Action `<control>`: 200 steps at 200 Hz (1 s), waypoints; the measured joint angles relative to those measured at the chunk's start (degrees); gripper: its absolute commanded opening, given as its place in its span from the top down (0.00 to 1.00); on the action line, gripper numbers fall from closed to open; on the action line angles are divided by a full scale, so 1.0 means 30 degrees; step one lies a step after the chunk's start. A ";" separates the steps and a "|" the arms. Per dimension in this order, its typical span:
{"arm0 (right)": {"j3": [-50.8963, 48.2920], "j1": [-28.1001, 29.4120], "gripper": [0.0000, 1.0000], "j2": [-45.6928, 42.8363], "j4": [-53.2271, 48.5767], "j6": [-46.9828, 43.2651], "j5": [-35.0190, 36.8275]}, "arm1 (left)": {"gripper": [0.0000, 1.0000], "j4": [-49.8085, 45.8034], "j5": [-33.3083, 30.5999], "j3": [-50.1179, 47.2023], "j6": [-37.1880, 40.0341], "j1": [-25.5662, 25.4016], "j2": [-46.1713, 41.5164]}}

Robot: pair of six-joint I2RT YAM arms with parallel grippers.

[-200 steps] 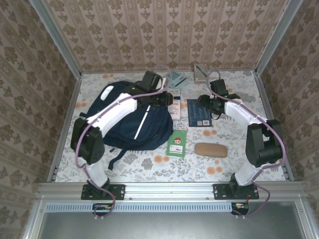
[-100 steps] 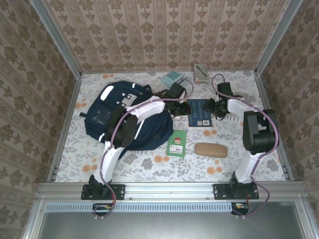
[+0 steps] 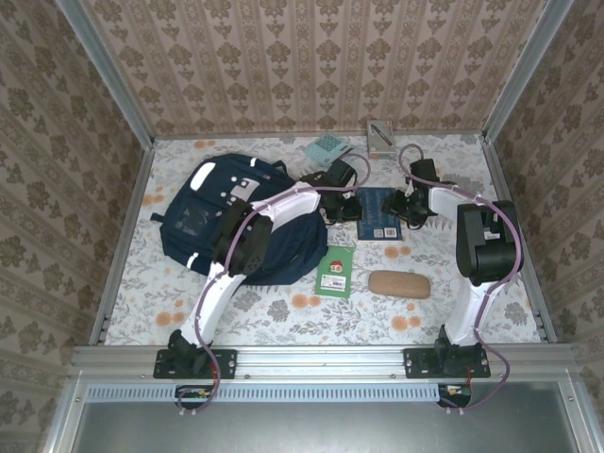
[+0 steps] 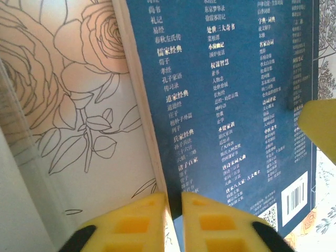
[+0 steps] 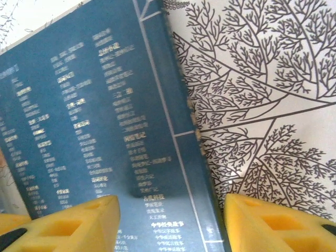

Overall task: Pack the student bag
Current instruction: Pick up the book from the center of the table.

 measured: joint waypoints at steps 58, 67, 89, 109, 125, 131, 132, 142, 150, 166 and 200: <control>-0.0357 -0.0488 0.45 0.0044 0.1122 0.0029 -0.2667 | 0.91 -0.0758 0.0007 0.0313 0.0080 0.0321 0.0095; -0.0692 -0.0568 0.45 0.0036 0.1734 0.0117 -0.3359 | 0.91 -0.0918 0.0000 0.0364 0.0146 0.0466 0.0095; -0.1661 -0.0874 0.46 -0.0153 0.3286 0.0699 -0.5180 | 0.91 -0.1100 0.0044 0.0393 0.0437 0.0831 0.0095; -0.2047 -0.1173 0.49 -0.0197 0.4167 0.1268 -0.6470 | 0.91 -0.1362 0.0058 0.0503 0.0801 0.0991 0.0095; -0.2047 -0.1311 0.52 -0.0211 0.4517 0.1545 -0.7002 | 0.91 -0.1661 -0.0022 0.0612 0.1122 0.0998 0.0095; -0.2047 -0.1355 0.52 -0.0211 0.4692 0.1610 -0.7424 | 0.91 -0.1734 0.0015 0.0648 0.1246 0.1005 0.0102; -0.2047 -0.1355 0.52 -0.0211 0.4721 0.1625 -0.7570 | 0.91 -0.1734 0.0044 0.0656 0.1275 0.1005 0.0109; -0.2047 -0.1188 0.52 -0.0211 0.5056 0.1770 -0.8510 | 0.91 -0.1705 0.0262 0.0721 0.1479 0.0962 0.0189; -0.2047 -0.0976 0.52 -0.0211 0.5391 0.1974 -0.9209 | 0.92 -0.1712 0.0474 0.0780 0.1661 0.0918 0.0233; -0.2047 -0.0670 0.52 -0.0211 0.5727 0.2106 -1.0214 | 0.91 -0.1719 0.0823 0.0823 0.2011 0.0816 0.0299; -0.1872 -0.0503 0.67 -0.0211 0.5348 0.1938 -1.0659 | 0.91 -0.2091 0.1253 0.0976 0.2608 0.0714 0.0474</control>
